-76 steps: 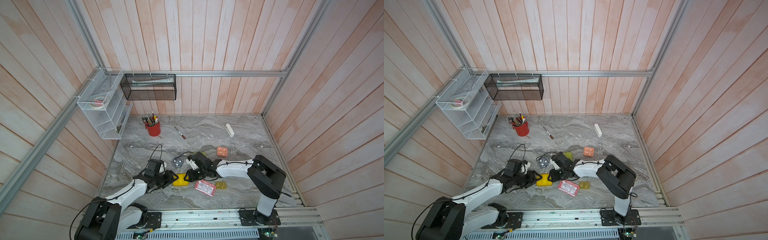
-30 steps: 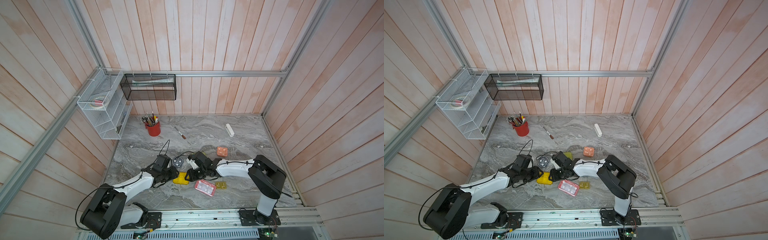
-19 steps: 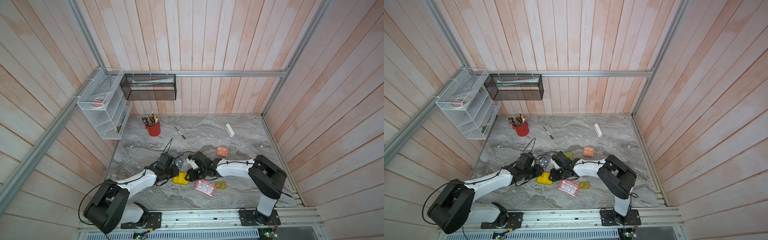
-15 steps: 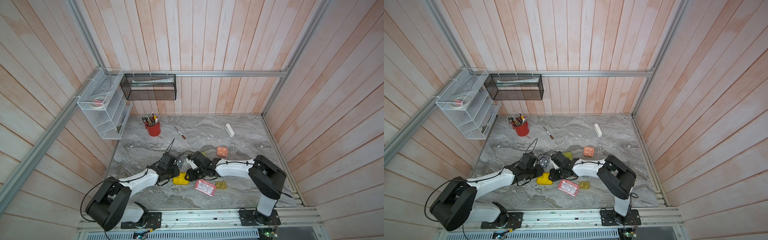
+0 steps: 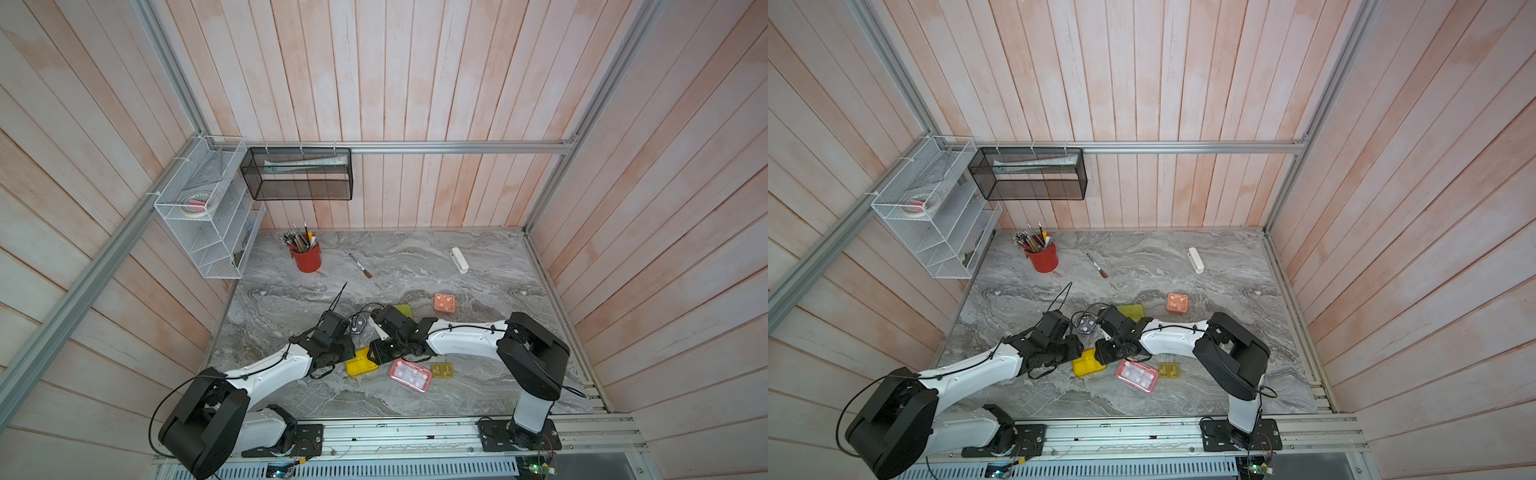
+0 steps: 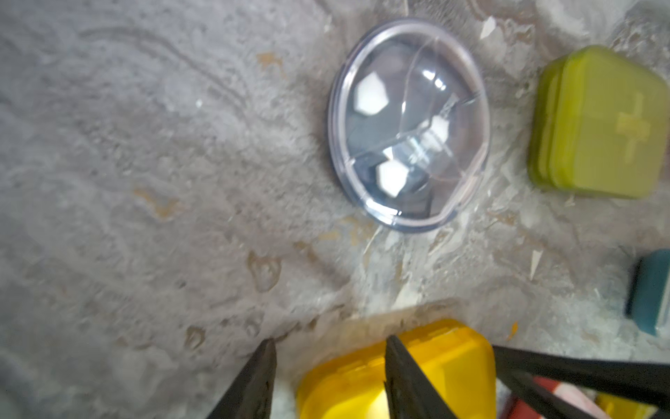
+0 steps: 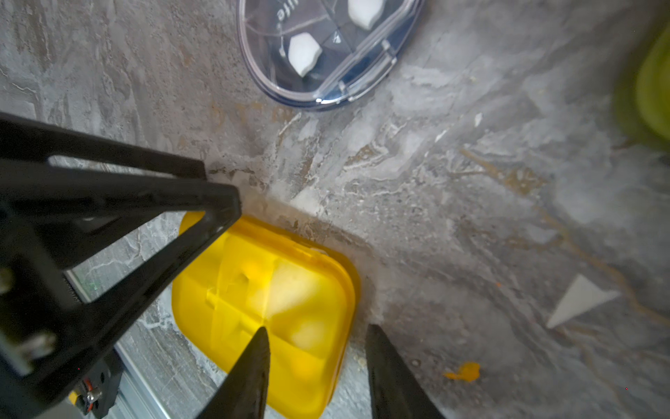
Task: Close pillboxes
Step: Close the lid on the pillbox.
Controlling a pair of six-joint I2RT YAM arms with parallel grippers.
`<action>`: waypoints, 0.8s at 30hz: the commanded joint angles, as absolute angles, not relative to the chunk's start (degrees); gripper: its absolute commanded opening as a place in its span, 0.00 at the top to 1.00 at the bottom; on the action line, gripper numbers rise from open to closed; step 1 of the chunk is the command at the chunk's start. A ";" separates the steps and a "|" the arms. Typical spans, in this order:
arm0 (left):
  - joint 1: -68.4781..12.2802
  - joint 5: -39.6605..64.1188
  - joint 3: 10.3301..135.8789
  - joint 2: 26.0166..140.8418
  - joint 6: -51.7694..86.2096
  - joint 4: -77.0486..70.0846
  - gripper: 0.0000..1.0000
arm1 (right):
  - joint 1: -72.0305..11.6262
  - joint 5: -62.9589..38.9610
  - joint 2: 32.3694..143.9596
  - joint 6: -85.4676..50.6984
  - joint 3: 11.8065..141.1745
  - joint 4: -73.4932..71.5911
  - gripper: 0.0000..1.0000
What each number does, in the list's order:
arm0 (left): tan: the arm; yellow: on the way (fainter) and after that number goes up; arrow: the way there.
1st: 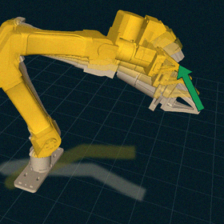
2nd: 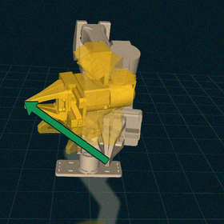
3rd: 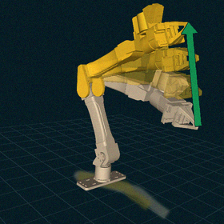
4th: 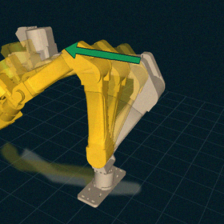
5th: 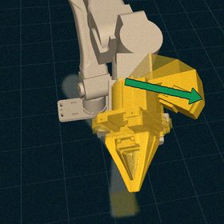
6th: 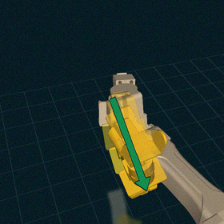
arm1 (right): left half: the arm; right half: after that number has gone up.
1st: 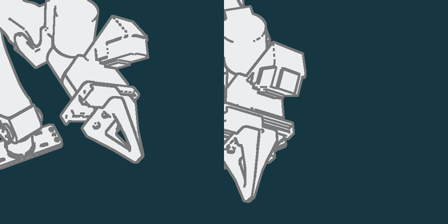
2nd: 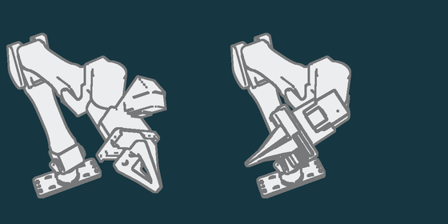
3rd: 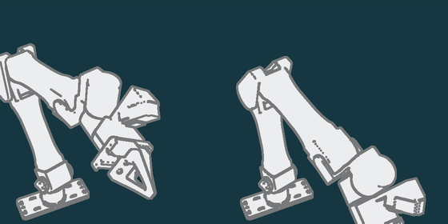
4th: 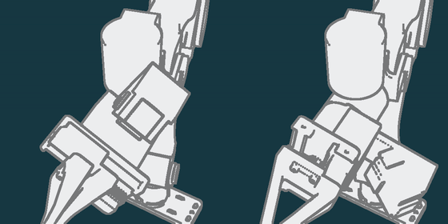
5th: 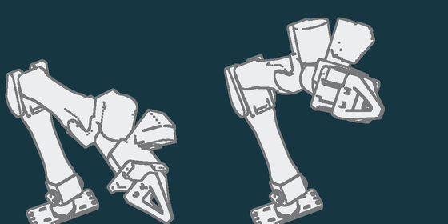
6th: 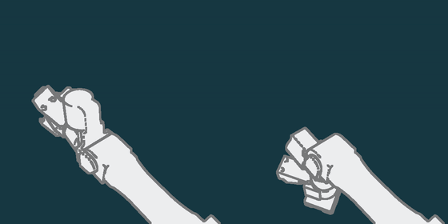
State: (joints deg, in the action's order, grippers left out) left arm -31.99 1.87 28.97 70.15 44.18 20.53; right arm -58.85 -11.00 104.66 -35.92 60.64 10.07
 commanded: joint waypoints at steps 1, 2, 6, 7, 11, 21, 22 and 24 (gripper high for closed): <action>-29.41 6.04 27.50 64.03 45.00 25.29 0.43 | -58.73 -8.57 104.06 -35.51 58.15 12.01 0.54; -28.18 7.73 26.90 61.79 45.20 24.46 0.42 | -58.61 -9.05 103.67 -35.74 57.87 11.32 0.53; -24.20 13.79 24.97 54.23 46.64 22.87 0.38 | -58.01 -11.15 101.74 -36.59 56.17 8.48 0.50; -24.00 14.52 24.88 53.46 46.91 23.40 0.38 | -57.86 -11.75 101.16 -36.80 55.61 7.66 0.50; -23.99 18.77 23.33 53.33 48.17 23.82 0.37 | -57.66 -14.50 99.76 -37.00 54.20 5.07 0.46; -26.07 22.24 20.17 51.18 51.35 27.79 0.26 | -57.31 -18.28 100.81 -35.61 53.49 4.57 0.37; -26.83 22.37 19.60 51.16 52.35 27.51 0.26 | -57.39 -18.28 100.85 -35.60 53.53 4.51 0.37; -28.91 22.84 18.24 51.48 54.22 25.71 0.26 | -57.37 -18.53 100.94 -35.51 53.61 4.40 0.37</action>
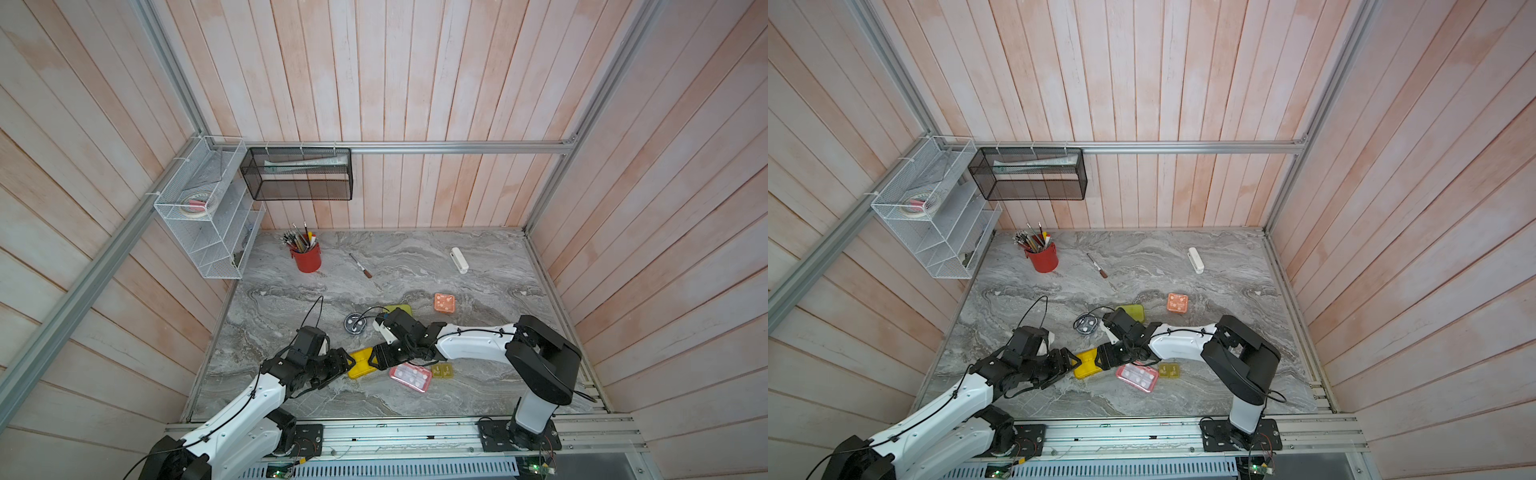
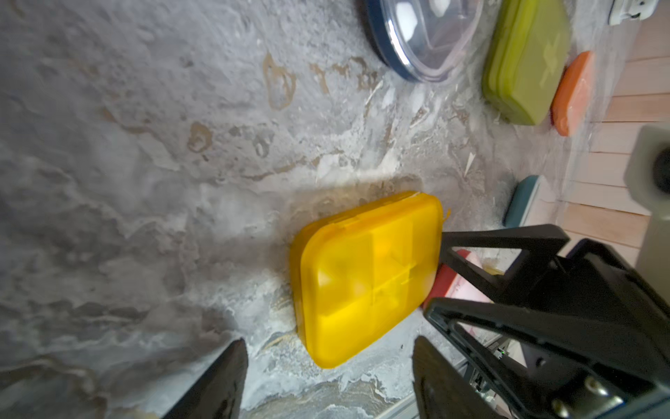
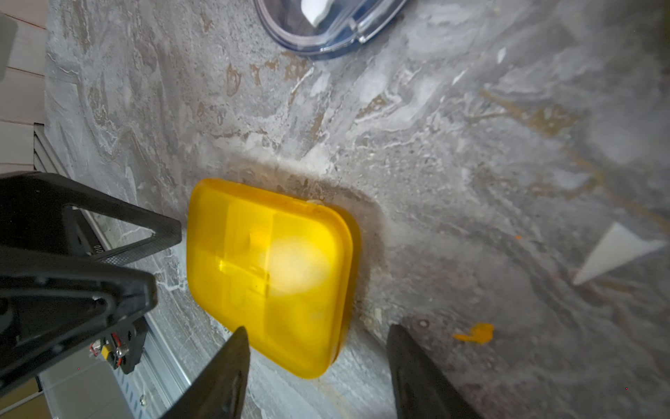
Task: Close pillboxes
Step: Close the lid on the pillbox.
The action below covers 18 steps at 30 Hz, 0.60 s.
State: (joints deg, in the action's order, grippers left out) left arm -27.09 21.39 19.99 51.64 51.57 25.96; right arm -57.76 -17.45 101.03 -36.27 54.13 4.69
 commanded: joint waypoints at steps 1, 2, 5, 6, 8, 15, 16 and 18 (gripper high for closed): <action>-30.15 22.85 17.51 51.84 55.28 24.61 0.26 | -57.39 -18.67 100.99 -35.46 53.71 4.31 0.37; -31.12 22.85 17.05 52.11 56.17 23.47 0.26 | -57.36 -18.77 101.07 -35.42 53.85 4.31 0.37; -33.36 22.06 16.22 53.42 57.98 21.03 0.27 | -57.37 -19.29 101.51 -35.09 54.21 4.59 0.38; -33.70 21.49 16.31 53.85 57.90 21.12 0.27 | -57.39 -19.34 101.68 -34.92 54.33 4.86 0.38; -33.76 19.74 16.82 54.91 57.12 22.39 0.27 | -57.39 -19.39 101.83 -34.65 54.45 5.40 0.39; -33.74 14.06 17.62 55.82 56.59 26.26 0.31 | -57.37 -17.64 101.73 -33.93 55.17 7.62 0.42; -33.75 12.84 17.82 55.65 56.68 26.96 0.33 | -57.32 -17.40 101.78 -34.00 55.27 7.84 0.42; -33.75 10.65 18.30 55.39 56.75 28.05 0.37 | -57.32 -16.99 101.86 -34.01 55.37 7.87 0.43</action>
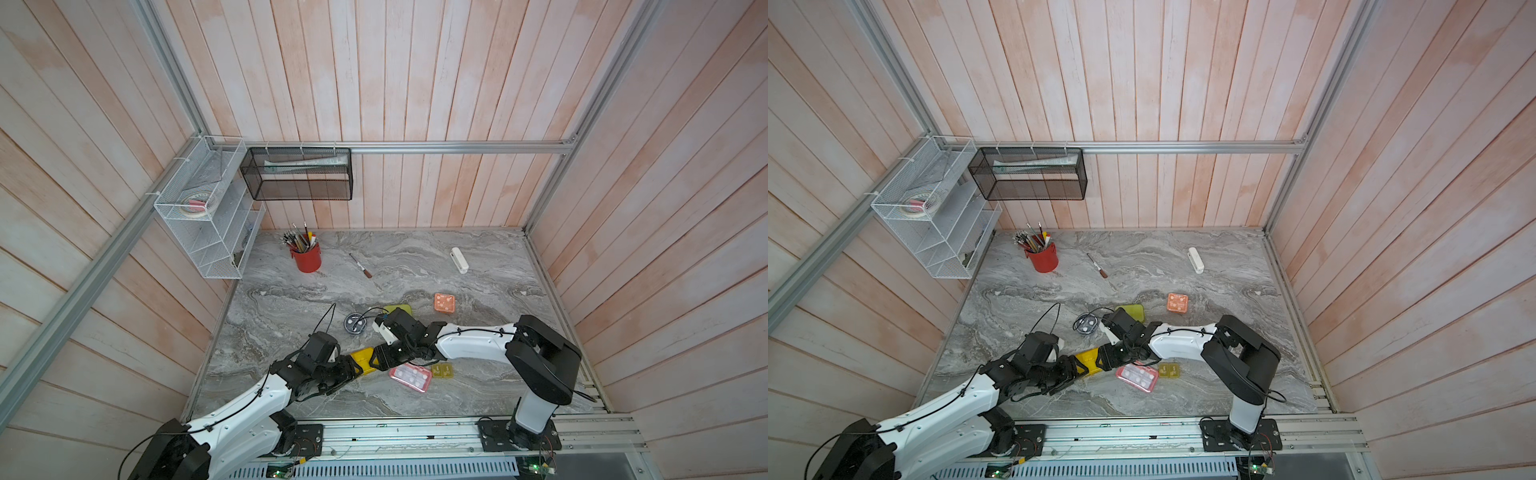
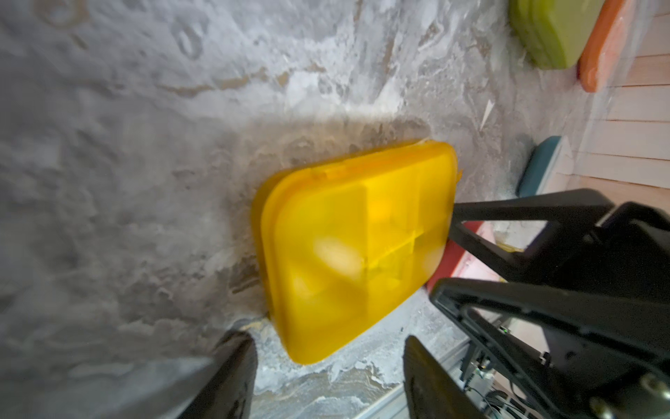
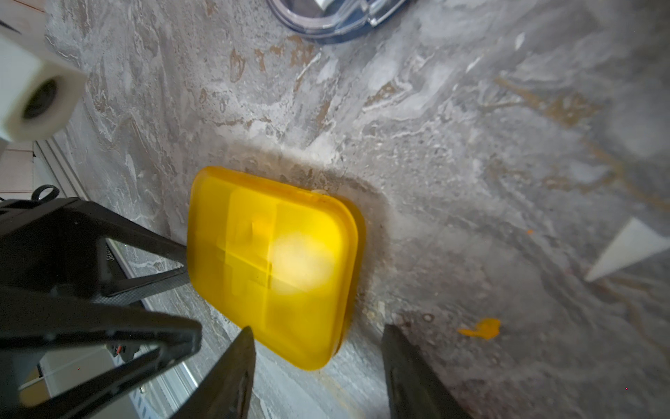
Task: Close pillboxes
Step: Close the lid on the pillbox.
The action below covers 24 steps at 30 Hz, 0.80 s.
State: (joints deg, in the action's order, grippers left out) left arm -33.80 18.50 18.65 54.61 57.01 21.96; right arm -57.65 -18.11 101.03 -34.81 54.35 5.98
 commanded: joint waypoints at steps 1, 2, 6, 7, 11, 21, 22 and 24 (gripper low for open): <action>-33.75 9.64 18.41 55.35 56.69 28.32 0.37 | -57.39 -16.98 101.95 -34.07 55.29 7.66 0.44; -33.75 8.72 18.54 55.36 56.67 28.54 0.38 | -57.37 -17.13 102.03 -34.18 55.28 7.54 0.45; -33.75 7.74 18.68 56.49 56.21 27.65 0.39 | -57.48 -17.33 102.59 -34.19 55.65 7.38 0.46; -33.75 7.53 18.68 57.13 55.85 27.56 0.39 | -57.47 -17.33 102.65 -34.12 55.80 7.51 0.47; -34.08 6.30 19.16 59.67 54.35 28.03 0.42 | -57.73 -16.56 103.09 -33.84 56.62 8.50 0.49; -36.35 4.53 20.15 64.83 53.19 27.68 0.47 | -58.80 -13.53 105.18 -32.76 59.27 11.91 0.53; -36.83 4.04 20.74 65.62 52.92 28.09 0.47 | -59.07 -13.09 105.43 -32.53 59.61 12.48 0.53; -37.99 2.86 21.79 67.11 52.73 28.93 0.48 | -59.57 -12.08 105.97 -32.13 60.48 13.59 0.53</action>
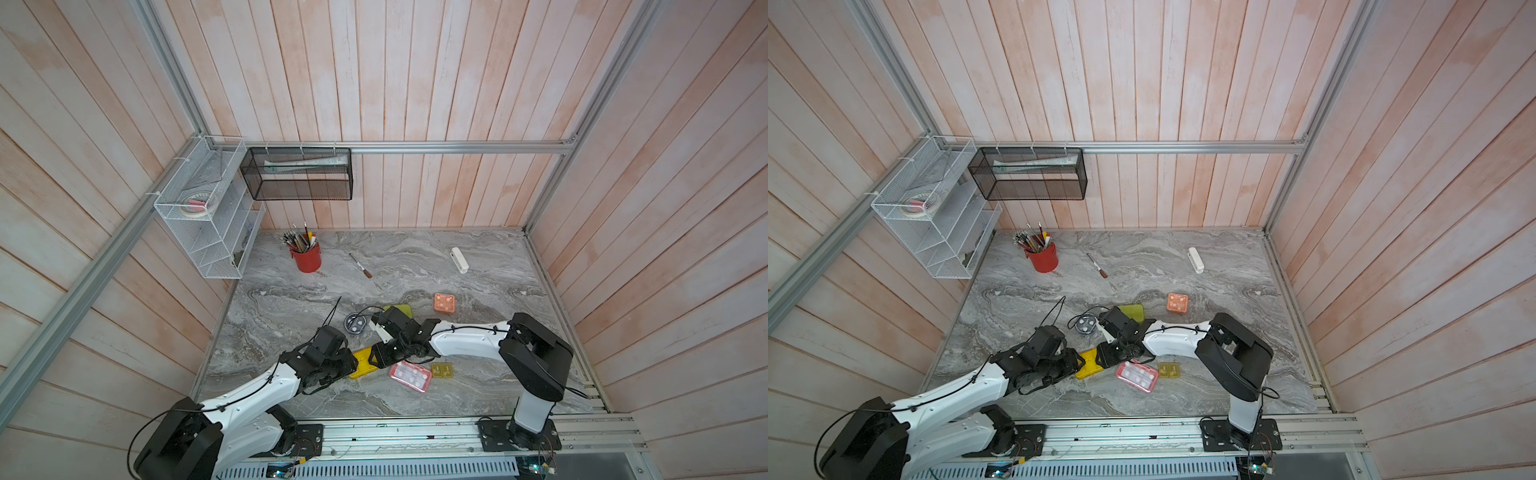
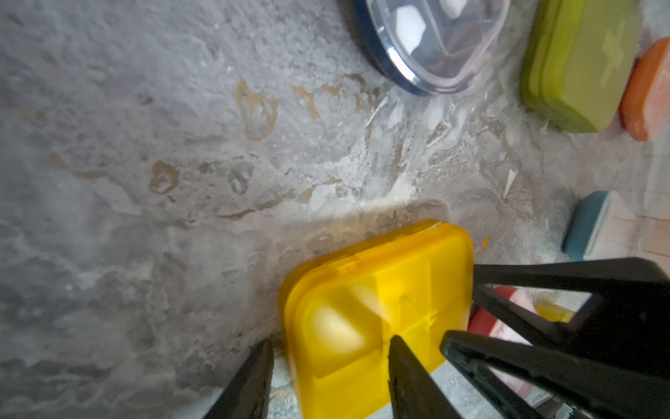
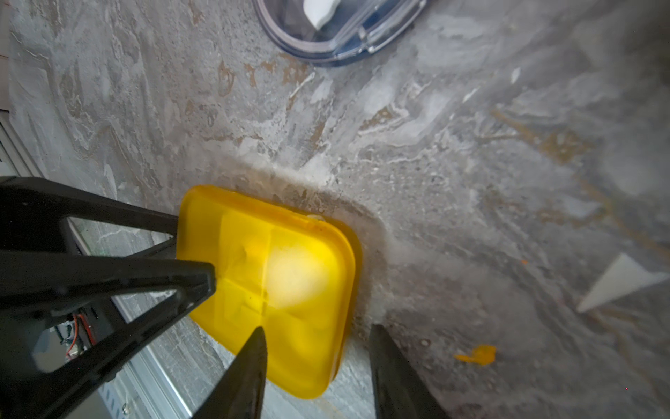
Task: Close pillboxes
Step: Close the lid on the pillbox.
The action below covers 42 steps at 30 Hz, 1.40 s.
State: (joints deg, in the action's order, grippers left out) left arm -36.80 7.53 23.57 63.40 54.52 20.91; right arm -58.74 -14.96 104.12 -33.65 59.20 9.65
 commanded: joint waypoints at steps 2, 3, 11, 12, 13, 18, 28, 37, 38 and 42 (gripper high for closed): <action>-39.16 1.88 22.61 68.60 52.73 29.52 0.49 | -59.94 -11.33 106.50 -31.83 61.02 14.46 0.53; -39.72 1.47 22.97 69.21 52.75 29.69 0.50 | -60.19 -10.87 106.76 -31.74 61.35 14.87 0.53; -41.44 1.58 22.79 72.07 53.21 29.02 0.52 | -61.29 -8.95 108.32 -31.55 61.73 16.32 0.54; -41.64 1.57 22.68 72.07 53.34 29.00 0.53 | -61.35 -8.69 108.37 -31.55 61.62 16.42 0.54; -41.83 1.50 22.51 71.98 53.50 28.87 0.53 | -61.41 -8.46 108.46 -31.63 61.40 16.44 0.54; -42.53 1.43 21.73 72.72 53.96 27.87 0.53 | -61.52 -8.14 108.28 -32.05 59.80 15.57 0.55; -43.74 1.49 20.22 75.76 54.93 24.78 0.53 | -62.07 -7.70 107.93 -32.87 56.34 12.57 0.55; -43.68 2.82 18.41 68.99 56.92 23.98 0.53 | -62.05 -10.28 105.92 -33.57 55.03 9.91 0.50; -43.68 2.68 18.25 67.89 57.35 24.09 0.53 | -62.05 -11.05 105.74 -33.68 54.86 9.38 0.49; -43.59 2.30 18.02 65.53 57.68 25.21 0.52 | -61.89 -13.64 105.16 -34.49 53.99 7.21 0.46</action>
State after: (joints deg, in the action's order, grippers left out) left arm -42.74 -0.08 21.65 64.03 57.69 13.80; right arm -60.38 -9.72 102.96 -34.46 56.55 5.61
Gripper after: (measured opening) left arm 0.476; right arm 0.537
